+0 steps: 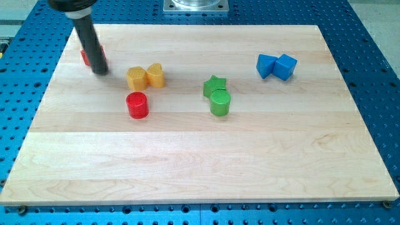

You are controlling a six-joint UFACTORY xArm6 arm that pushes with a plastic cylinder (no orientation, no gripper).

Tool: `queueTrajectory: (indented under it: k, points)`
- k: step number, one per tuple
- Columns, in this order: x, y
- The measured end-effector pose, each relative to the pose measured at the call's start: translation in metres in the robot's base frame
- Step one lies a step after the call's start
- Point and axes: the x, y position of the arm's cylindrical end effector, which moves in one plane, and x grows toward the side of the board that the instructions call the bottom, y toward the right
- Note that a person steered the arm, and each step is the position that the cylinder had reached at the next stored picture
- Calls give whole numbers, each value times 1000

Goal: Place the red circle into the red star

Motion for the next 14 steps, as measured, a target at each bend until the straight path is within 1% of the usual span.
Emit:
queueTrajectory:
  k: [1, 2, 3, 4, 6, 7, 8, 9, 10, 11, 12, 13, 14]
  points:
    - [-42, -27]
    - [-45, -39]
    - [-7, -45]
    - [40, -74]
    - [102, -74]
    - [145, -49]
    - [174, 20]
    - [178, 87]
    - [150, 128]
    - [131, 81]
    - [133, 25]
    - [84, 35]
    - [35, 29]
